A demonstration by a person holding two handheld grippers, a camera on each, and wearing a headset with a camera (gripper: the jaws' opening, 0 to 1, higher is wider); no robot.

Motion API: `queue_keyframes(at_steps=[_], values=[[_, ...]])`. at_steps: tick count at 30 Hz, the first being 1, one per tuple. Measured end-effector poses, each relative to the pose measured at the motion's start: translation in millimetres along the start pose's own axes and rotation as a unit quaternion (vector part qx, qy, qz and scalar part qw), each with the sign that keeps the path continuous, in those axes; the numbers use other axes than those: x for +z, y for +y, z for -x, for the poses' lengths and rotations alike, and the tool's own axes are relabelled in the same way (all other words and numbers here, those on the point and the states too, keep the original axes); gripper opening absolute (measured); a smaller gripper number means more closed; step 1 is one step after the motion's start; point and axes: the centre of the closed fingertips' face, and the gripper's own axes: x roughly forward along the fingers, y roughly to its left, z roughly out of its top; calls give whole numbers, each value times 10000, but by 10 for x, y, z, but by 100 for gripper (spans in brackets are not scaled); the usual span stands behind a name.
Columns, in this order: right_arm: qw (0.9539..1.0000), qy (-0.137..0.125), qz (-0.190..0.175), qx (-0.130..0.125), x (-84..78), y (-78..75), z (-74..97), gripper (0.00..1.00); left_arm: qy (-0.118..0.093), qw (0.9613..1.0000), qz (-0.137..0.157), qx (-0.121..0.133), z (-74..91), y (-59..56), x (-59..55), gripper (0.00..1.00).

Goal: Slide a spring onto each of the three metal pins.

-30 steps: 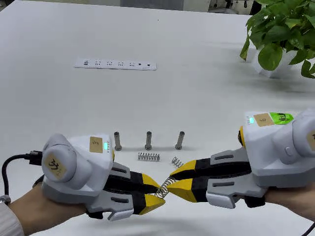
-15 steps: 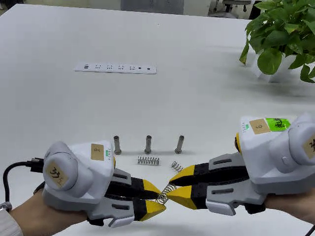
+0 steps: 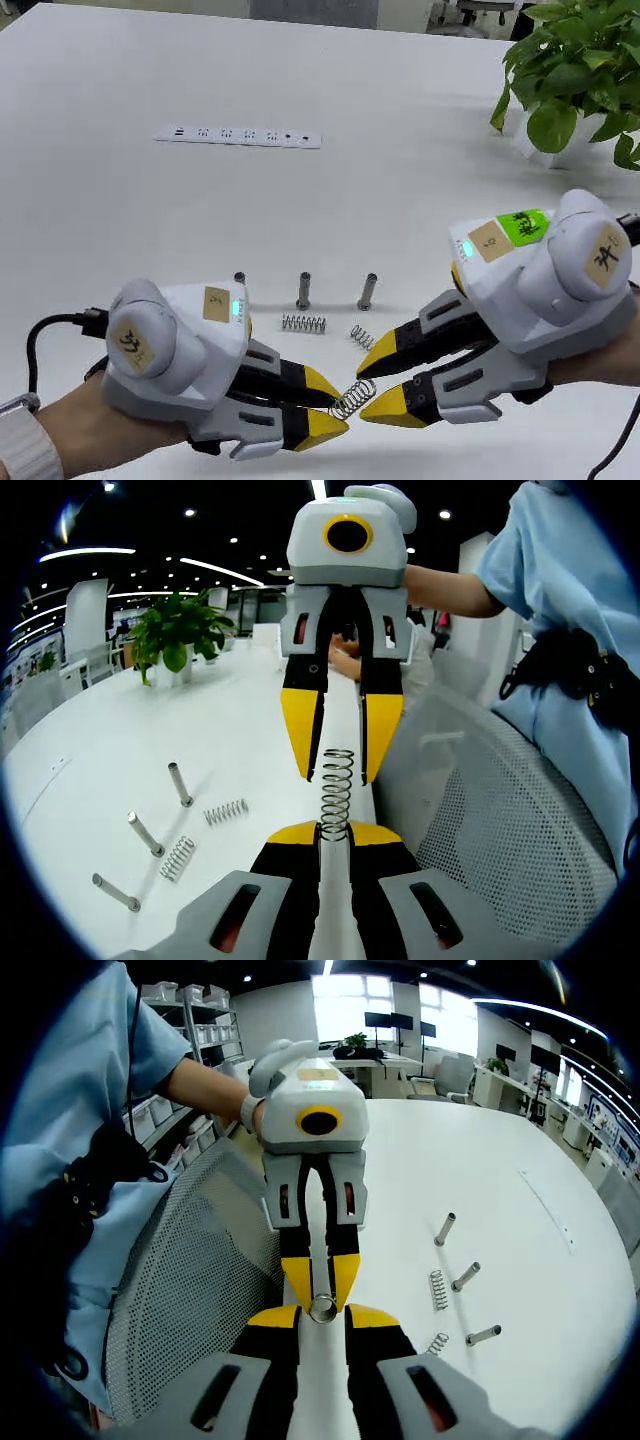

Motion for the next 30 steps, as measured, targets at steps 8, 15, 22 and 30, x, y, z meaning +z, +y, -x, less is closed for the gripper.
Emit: queue_keyframes(at_steps=[8, 15, 22, 30], values=[[9996, 179, 115, 159, -26, 39, -89, 15, 0, 10000, -27, 3, -32, -23, 17, 9], [9995, 244, 43, 181, -61, 29, -115, 13, -25, 10000, -24, 15, -40, -15, 21, 9], [9992, 314, 38, 233, -75, 41, -120, 13, 13, 10000, 5, -44, -46, -31, 11, 9], [9990, 352, 105, 270, -73, 60, -125, 12, 35, 10000, 59, -71, -58, -35, -8, 10]])
